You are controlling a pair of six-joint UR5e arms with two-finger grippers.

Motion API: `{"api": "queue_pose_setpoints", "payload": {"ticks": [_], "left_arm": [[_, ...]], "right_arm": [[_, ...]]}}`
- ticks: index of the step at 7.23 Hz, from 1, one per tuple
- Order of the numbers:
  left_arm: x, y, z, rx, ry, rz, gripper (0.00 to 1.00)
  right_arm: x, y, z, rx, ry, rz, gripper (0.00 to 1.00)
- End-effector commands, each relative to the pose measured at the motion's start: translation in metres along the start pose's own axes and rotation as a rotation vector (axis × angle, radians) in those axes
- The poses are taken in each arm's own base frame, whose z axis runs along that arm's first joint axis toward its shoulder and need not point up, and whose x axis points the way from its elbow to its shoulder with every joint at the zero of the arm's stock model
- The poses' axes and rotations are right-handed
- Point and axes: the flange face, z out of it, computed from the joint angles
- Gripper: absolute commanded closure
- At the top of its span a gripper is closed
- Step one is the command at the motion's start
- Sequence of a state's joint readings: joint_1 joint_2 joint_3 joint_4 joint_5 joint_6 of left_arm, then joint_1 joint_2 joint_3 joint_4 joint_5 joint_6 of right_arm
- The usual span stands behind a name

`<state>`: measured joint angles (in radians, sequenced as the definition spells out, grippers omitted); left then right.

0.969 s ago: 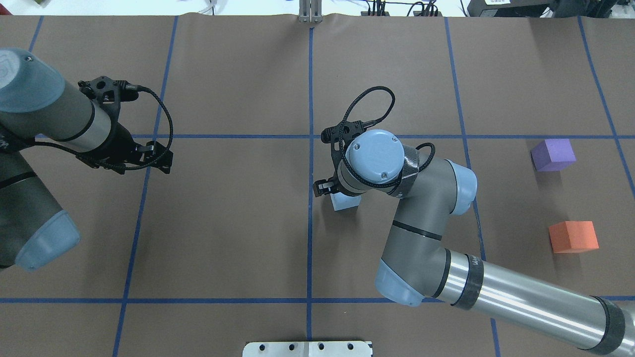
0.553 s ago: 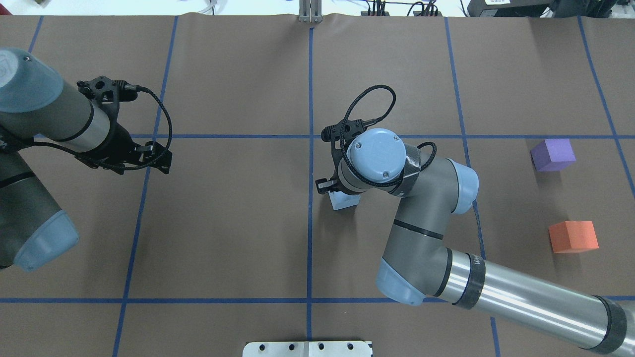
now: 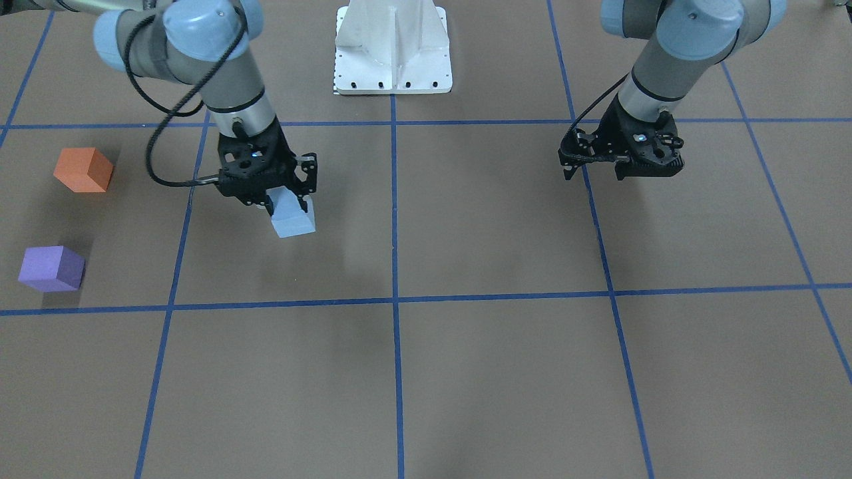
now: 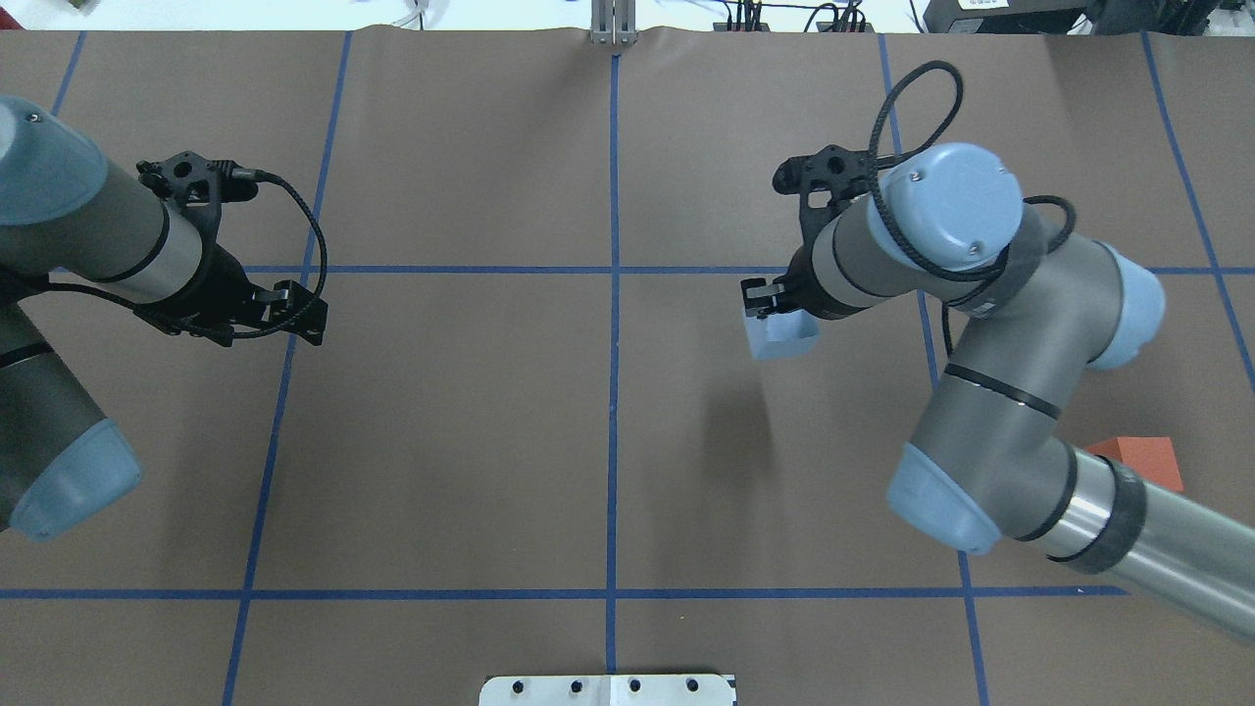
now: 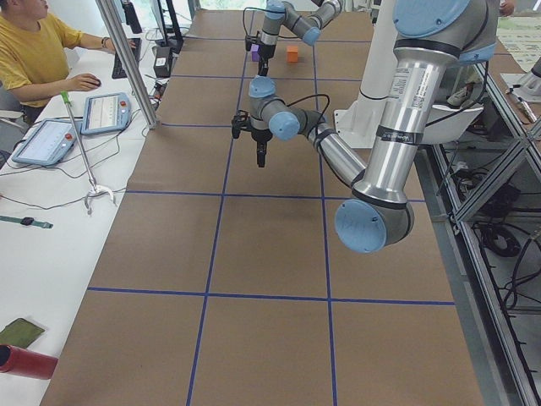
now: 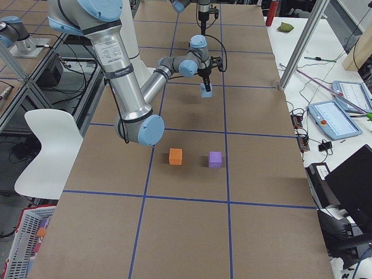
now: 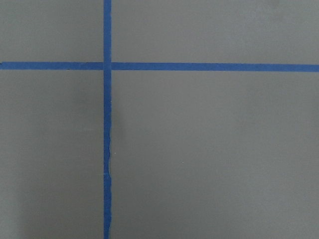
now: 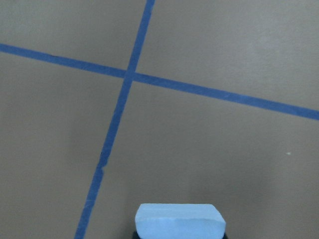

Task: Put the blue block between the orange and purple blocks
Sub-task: 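Carry the light-blue cube with the right gripper toward the purple and orange cubes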

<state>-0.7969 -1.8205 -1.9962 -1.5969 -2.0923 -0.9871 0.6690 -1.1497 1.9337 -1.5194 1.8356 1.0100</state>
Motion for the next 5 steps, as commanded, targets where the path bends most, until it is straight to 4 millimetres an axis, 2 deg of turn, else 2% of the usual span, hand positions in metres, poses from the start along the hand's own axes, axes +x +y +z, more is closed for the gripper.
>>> {"api": "queue_pose_setpoints", "payload": {"ticks": [1, 3, 4, 5], "left_arm": [[-0.005, 0.002, 0.002, -0.003, -0.008, -0.001, 0.0], [-0.01, 0.003, 0.003, -0.005, -0.013, -0.005, 0.0], [-0.012, 0.002, 0.001, -0.002, -0.013, -0.008, 0.0], [-0.012, 0.002, 0.001, 0.0, -0.014, -0.009, 0.0]], "right_arm": [[0.085, 0.007, -0.035, -0.009, 0.108, 0.096, 0.96], [0.175, -0.01, -0.052, -0.095, 0.102, 0.245, 0.97], [0.209, -0.005, -0.055, -0.124, 0.108, 0.297, 0.98], [0.241, -0.002, -0.047, -0.145, 0.144, 0.279, 0.98]]}}
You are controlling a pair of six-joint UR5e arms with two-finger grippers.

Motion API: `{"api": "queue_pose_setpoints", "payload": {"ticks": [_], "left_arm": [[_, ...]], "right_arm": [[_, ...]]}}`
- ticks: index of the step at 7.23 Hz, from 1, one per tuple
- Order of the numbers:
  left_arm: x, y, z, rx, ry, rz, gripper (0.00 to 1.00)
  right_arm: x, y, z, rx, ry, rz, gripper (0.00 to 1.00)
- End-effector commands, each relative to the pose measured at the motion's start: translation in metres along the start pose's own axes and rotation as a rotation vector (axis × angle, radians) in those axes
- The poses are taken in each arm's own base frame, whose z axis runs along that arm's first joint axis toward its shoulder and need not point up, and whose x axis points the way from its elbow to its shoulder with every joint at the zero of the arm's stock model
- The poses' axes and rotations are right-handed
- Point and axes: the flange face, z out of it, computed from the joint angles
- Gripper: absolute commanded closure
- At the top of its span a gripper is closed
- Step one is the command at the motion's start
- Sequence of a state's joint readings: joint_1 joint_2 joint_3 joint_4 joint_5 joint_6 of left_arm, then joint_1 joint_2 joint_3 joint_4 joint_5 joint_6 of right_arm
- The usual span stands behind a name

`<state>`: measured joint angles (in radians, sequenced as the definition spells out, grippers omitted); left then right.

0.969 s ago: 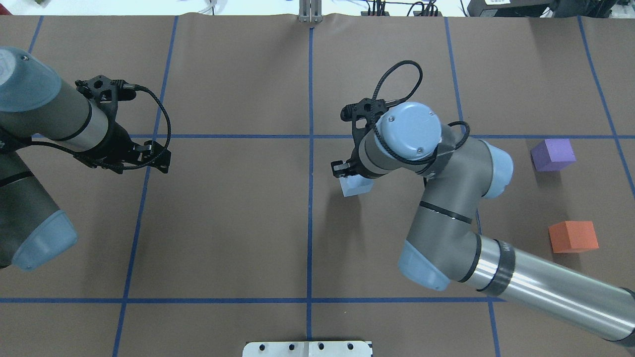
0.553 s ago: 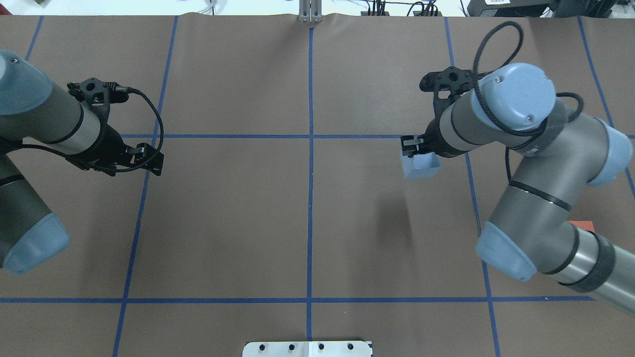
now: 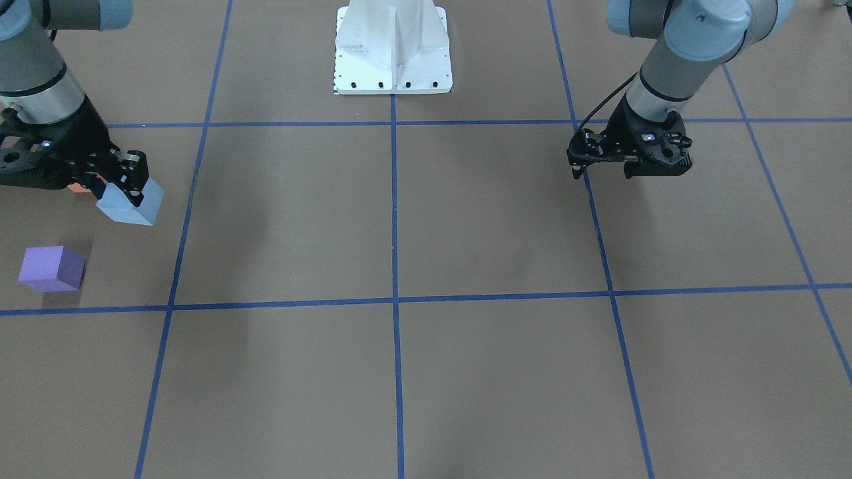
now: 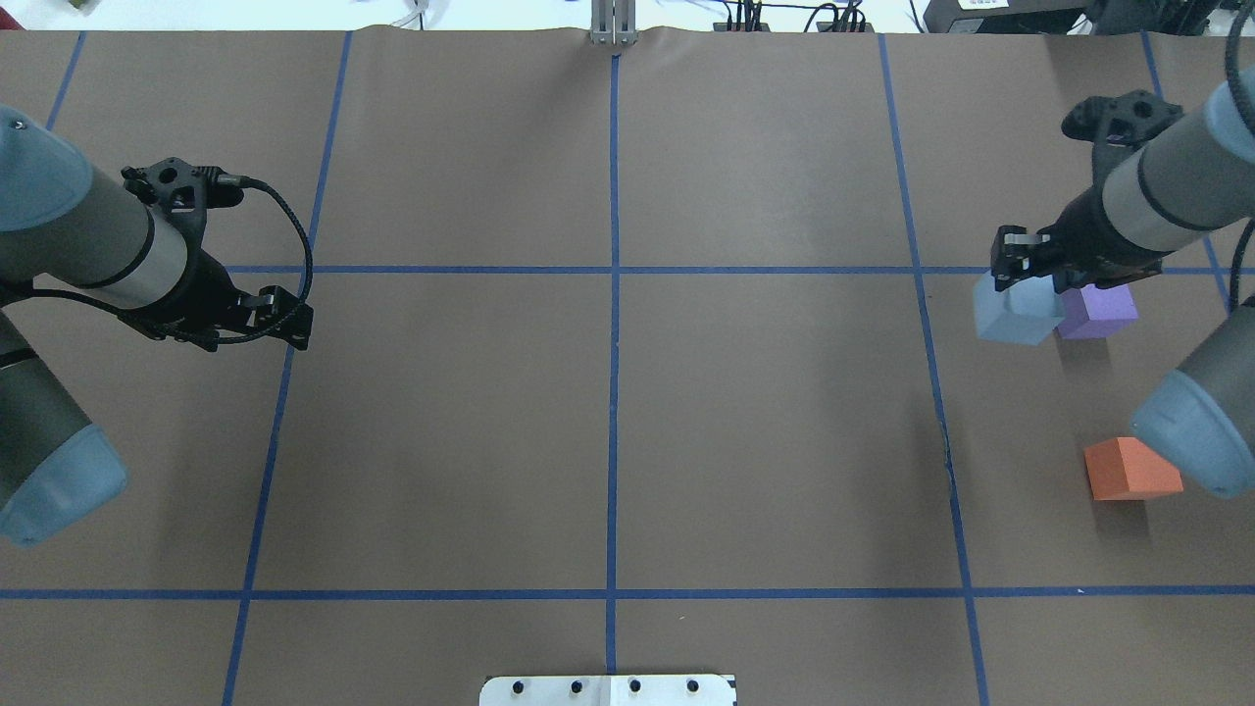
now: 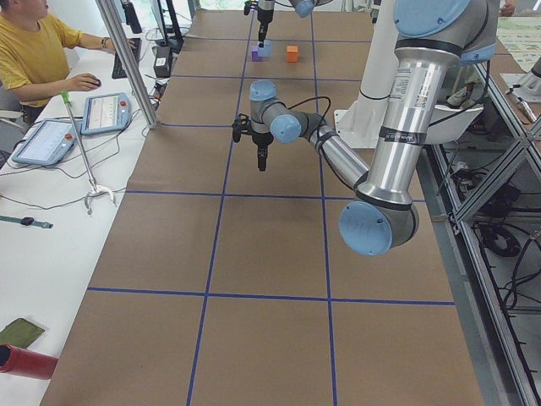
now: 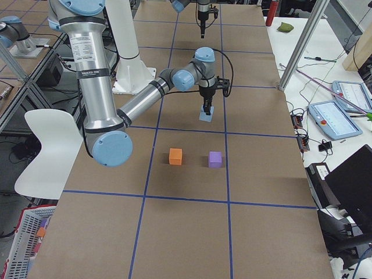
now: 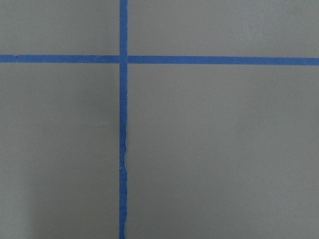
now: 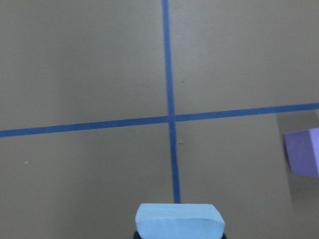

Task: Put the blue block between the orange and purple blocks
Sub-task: 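Carry the light-blue cube with the right gripper toward the purple and orange cubes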

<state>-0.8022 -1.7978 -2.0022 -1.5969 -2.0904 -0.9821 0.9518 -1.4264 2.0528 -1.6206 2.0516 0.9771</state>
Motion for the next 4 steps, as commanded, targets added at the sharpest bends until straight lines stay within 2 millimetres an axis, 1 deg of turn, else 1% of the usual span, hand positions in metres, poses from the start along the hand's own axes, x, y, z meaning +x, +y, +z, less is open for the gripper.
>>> {"api": "queue_pose_setpoints", "payload": {"ticks": [1, 2, 4], "left_arm": [[-0.001, 0.0, -0.001, 0.003, 0.0, -0.002, 0.0], [-0.002, 0.0, -0.001, 0.002, 0.0, -0.003, 0.0], [-0.001, -0.001, -0.002, 0.004, 0.0, -0.007, 0.0]], "right_arm": [[0.069, -0.004, 0.022, -0.058, 0.063, -0.015, 0.98], [0.086, -0.005, 0.034, -0.082, 0.086, -0.002, 0.98], [0.102, -0.001, 0.047, -0.109, 0.11, -0.012, 0.98]]}}
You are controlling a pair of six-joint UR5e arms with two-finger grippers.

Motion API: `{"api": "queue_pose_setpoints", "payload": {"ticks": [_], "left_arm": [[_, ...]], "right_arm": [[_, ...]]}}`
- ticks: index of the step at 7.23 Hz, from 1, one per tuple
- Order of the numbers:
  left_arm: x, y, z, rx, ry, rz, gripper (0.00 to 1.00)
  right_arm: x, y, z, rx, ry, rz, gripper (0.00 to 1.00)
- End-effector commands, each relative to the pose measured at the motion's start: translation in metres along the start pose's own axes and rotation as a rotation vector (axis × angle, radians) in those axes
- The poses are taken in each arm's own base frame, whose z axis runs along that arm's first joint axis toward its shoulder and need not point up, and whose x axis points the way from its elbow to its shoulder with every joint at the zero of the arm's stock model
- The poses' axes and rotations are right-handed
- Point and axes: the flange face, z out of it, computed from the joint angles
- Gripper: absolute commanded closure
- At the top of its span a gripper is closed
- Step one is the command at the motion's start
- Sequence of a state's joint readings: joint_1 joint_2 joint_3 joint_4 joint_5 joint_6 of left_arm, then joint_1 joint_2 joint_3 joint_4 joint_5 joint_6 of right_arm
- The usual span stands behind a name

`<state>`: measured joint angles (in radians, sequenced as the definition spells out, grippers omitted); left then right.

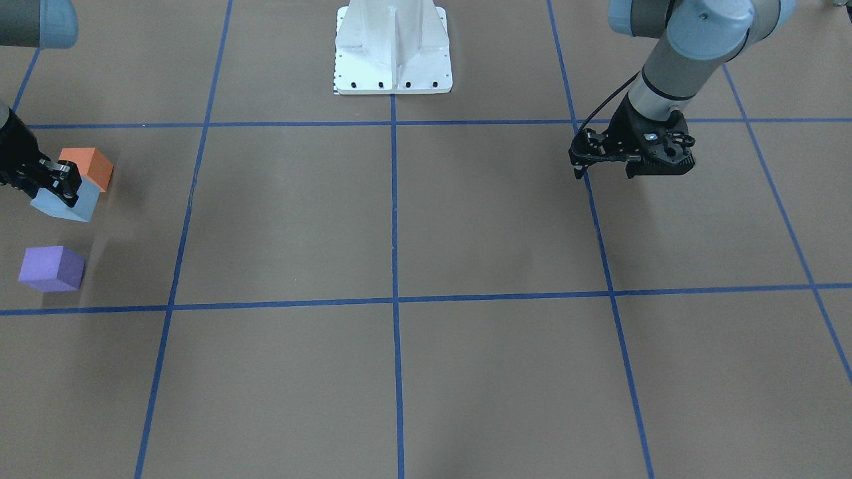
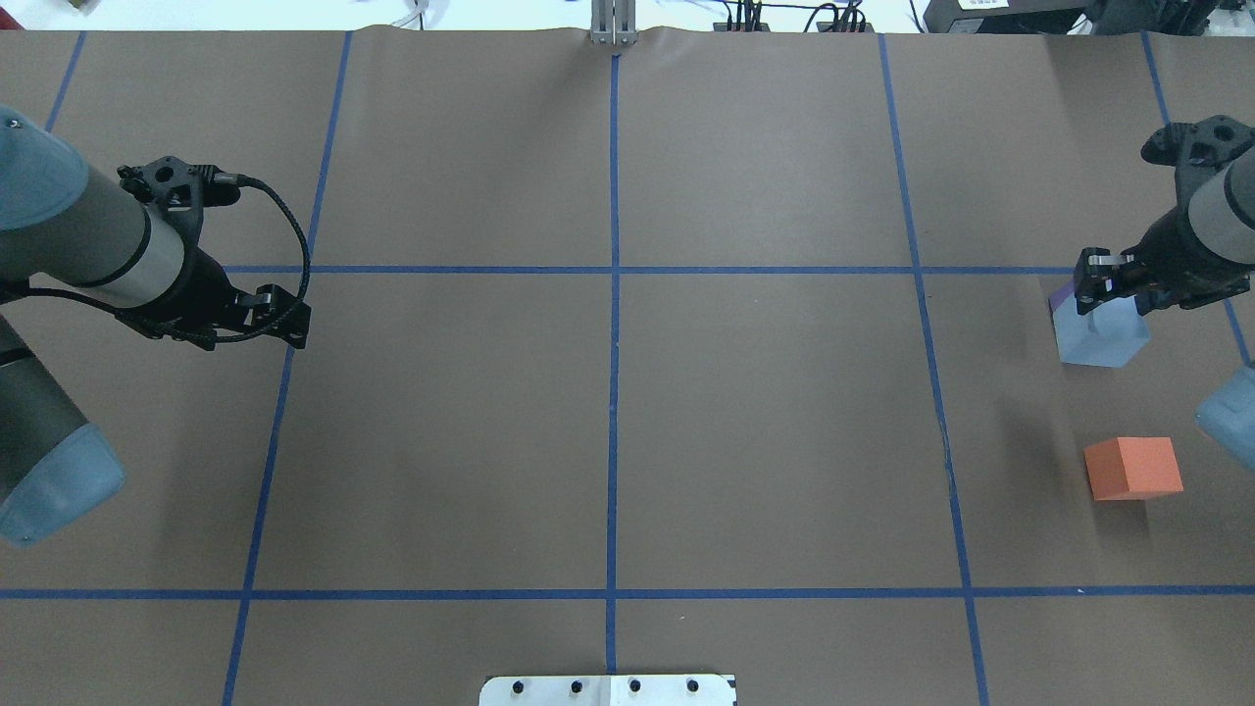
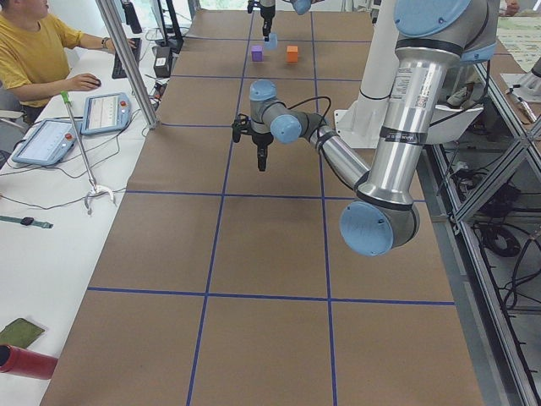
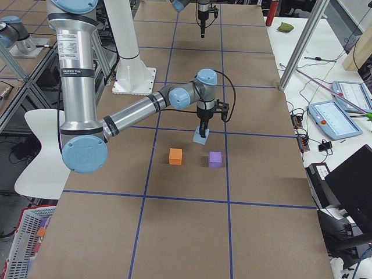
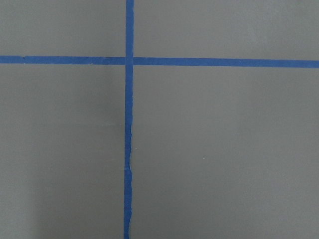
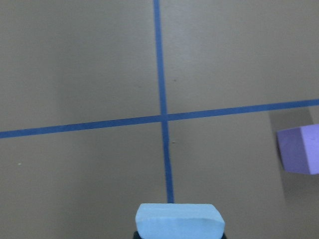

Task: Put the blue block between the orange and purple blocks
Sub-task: 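Lower the light-blue cube into the gap between purple and orange cubes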

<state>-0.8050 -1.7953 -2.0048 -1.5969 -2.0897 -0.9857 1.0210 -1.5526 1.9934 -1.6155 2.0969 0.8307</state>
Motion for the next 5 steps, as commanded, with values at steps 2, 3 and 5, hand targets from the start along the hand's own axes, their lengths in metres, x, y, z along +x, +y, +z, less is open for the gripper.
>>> {"api": "queue_pose_setpoints", "payload": {"ticks": [2, 3, 5], "left_arm": [[0.001, 0.0, -0.001, 0.001, 0.002, -0.003, 0.0], [0.001, 0.0, -0.001, 0.001, 0.002, -0.006, 0.0], [0.003, 0.002, -0.004, 0.004, 0.007, -0.004, 0.0]], "right_arm": [[0.027, -0.01, 0.045, -0.033, 0.017, -0.001, 1.0], [0.027, -0.013, 0.057, -0.054, -0.037, -0.011, 1.0], [0.044, -0.011, 0.073, -0.069, -0.028, -0.004, 1.0]]}}
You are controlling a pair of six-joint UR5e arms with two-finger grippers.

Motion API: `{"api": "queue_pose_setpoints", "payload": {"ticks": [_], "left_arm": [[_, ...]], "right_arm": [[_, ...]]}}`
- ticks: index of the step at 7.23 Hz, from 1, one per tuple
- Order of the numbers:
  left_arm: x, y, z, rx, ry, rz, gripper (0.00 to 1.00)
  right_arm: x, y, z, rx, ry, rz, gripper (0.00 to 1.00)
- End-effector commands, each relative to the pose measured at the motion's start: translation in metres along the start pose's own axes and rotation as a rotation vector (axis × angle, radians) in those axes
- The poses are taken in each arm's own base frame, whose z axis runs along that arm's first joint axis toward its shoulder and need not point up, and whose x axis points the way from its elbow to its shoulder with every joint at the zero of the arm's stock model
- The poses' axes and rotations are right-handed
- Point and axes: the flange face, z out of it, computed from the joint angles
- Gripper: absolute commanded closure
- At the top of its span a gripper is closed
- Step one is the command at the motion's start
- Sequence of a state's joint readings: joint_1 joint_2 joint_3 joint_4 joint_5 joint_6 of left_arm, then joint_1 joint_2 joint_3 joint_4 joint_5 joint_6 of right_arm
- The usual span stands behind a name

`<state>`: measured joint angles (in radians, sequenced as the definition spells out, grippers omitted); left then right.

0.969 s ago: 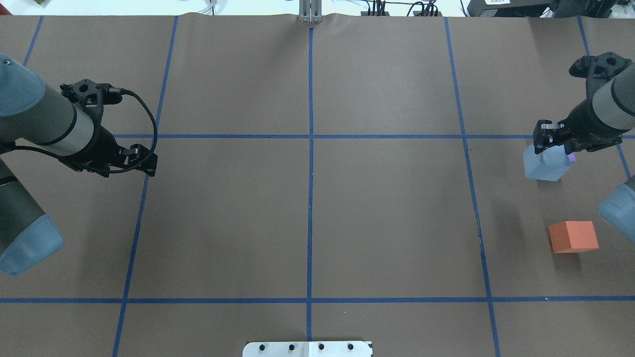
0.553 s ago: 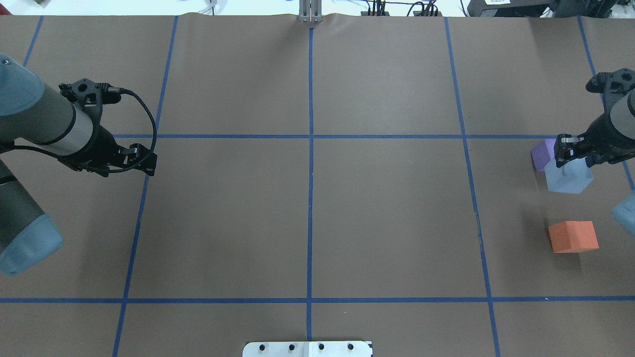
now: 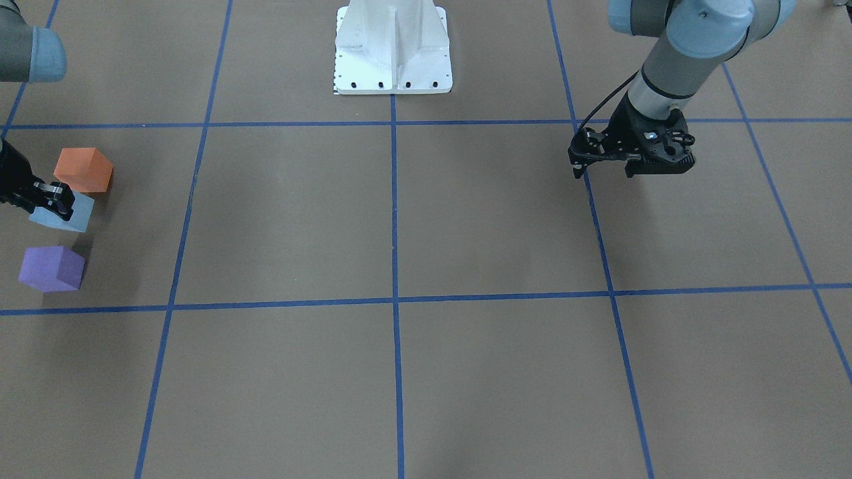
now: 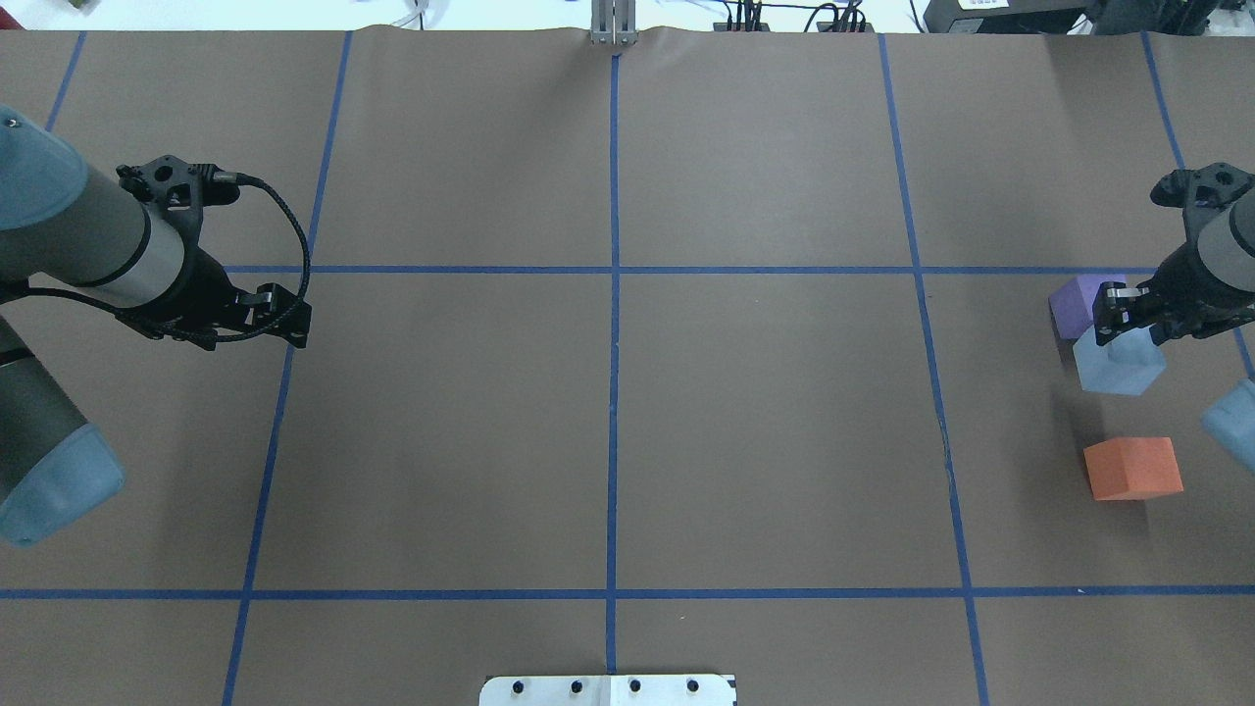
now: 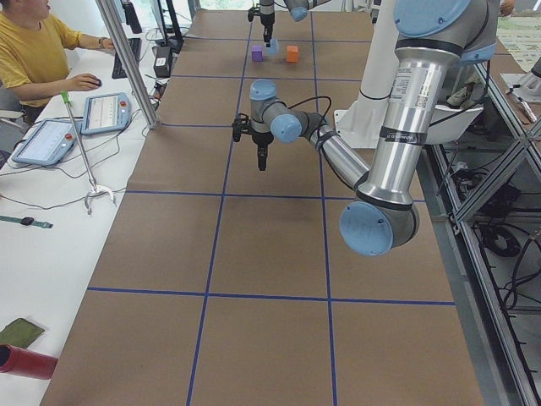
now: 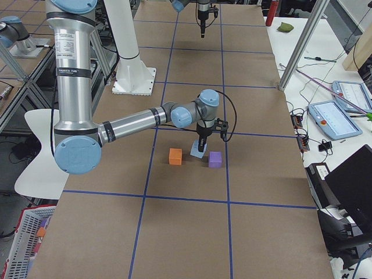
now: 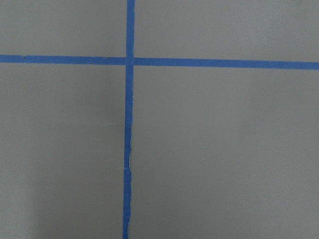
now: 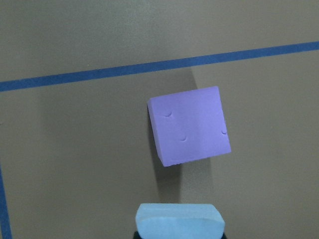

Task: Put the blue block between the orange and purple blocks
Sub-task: 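Lower the light-blue cube into the gap between purple and orange cubes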

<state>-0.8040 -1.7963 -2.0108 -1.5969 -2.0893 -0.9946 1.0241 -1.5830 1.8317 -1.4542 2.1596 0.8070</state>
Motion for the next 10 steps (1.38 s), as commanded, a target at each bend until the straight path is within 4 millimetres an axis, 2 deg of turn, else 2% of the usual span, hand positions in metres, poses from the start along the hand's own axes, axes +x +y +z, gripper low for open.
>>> {"api": "queue_pose_setpoints", "payload": {"ticks": [1, 3, 5, 7, 10], "left_arm": [[0.001, 0.001, -0.001, 0.001, 0.002, -0.001, 0.0], [0.004, 0.003, -0.007, 0.007, 0.013, 0.003, 0.0], [0.005, 0.004, -0.009, 0.008, 0.016, -0.002, 0.0], [0.005, 0.004, -0.009, 0.008, 0.016, -0.002, 0.0], [0.005, 0.004, -0.009, 0.007, 0.016, -0.001, 0.0]], "right_arm": [[0.017, -0.005, 0.024, -0.004, -0.004, -0.003, 1.0], [0.031, -0.002, 0.035, 0.011, -0.02, -0.011, 0.99], [0.031, -0.001, 0.035, 0.01, -0.023, -0.011, 0.92], [0.03, 0.0, 0.034, 0.013, -0.024, -0.018, 0.74], [0.029, -0.001, 0.039, 0.036, -0.049, -0.053, 0.62]]}}
